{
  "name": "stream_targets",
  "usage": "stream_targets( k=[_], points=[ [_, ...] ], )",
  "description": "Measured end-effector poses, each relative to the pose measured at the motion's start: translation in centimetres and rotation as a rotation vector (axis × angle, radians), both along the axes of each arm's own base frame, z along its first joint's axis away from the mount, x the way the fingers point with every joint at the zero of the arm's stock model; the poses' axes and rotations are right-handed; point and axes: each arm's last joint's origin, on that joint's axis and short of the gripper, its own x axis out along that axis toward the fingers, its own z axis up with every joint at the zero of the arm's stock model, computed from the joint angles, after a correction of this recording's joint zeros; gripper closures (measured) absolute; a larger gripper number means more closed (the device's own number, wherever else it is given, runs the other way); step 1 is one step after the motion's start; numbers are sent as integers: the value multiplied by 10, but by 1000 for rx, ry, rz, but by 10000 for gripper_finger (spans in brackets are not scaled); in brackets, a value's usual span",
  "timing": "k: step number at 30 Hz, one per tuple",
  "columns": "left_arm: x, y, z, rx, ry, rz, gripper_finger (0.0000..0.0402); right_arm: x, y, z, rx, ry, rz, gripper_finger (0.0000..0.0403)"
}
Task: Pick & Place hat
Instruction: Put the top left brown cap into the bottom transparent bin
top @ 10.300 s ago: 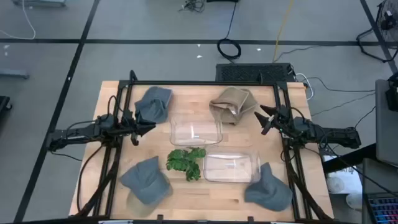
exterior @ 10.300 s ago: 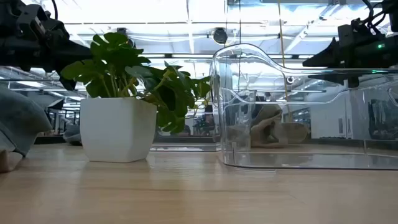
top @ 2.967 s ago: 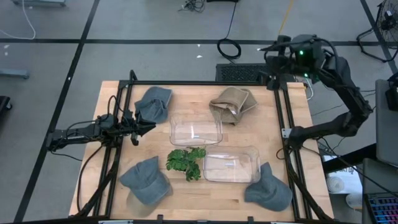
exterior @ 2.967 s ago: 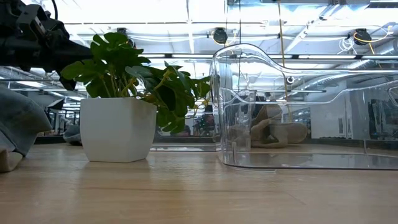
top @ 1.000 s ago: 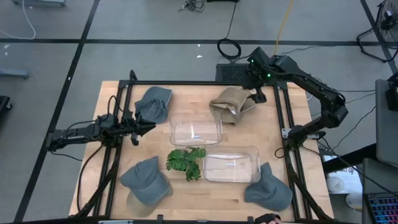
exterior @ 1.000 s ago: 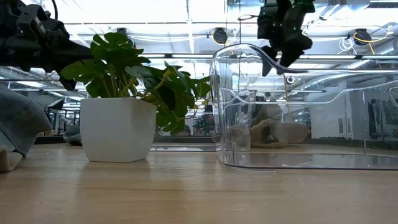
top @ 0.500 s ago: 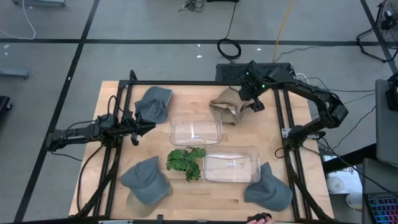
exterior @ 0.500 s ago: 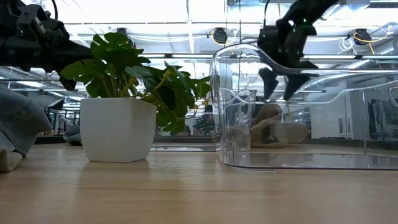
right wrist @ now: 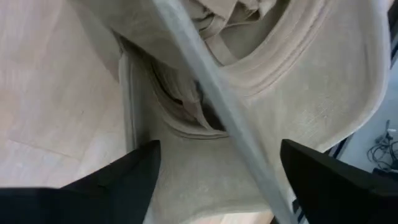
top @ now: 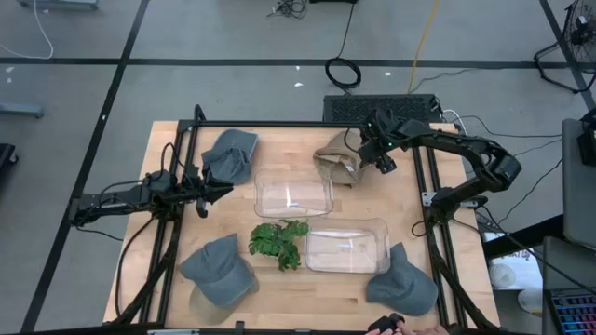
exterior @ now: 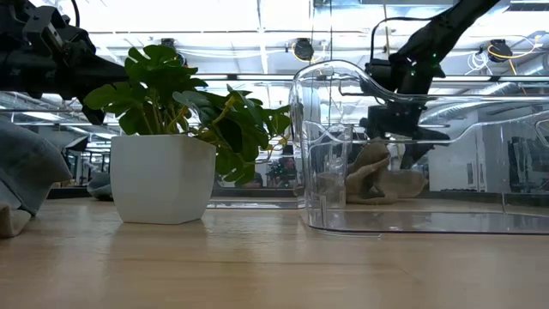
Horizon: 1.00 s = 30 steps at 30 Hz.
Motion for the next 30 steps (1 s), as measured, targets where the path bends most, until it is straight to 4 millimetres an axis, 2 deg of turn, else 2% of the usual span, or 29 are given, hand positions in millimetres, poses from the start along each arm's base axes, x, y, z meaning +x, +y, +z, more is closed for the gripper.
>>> stream_targets(
  k=[17, 24, 30],
  points=[
    [0, 0, 0, 0, 0, 0, 325, 1, 0, 2, -60, 24, -19, 389],
    [0, 0, 0, -1, 0, 0, 325, 3, -4, 8, -176, 21, -138, 399],
    [0, 0, 0, 0, 0, 0, 325, 1, 11, 35, -268, -61, -100, 400]
  ],
)
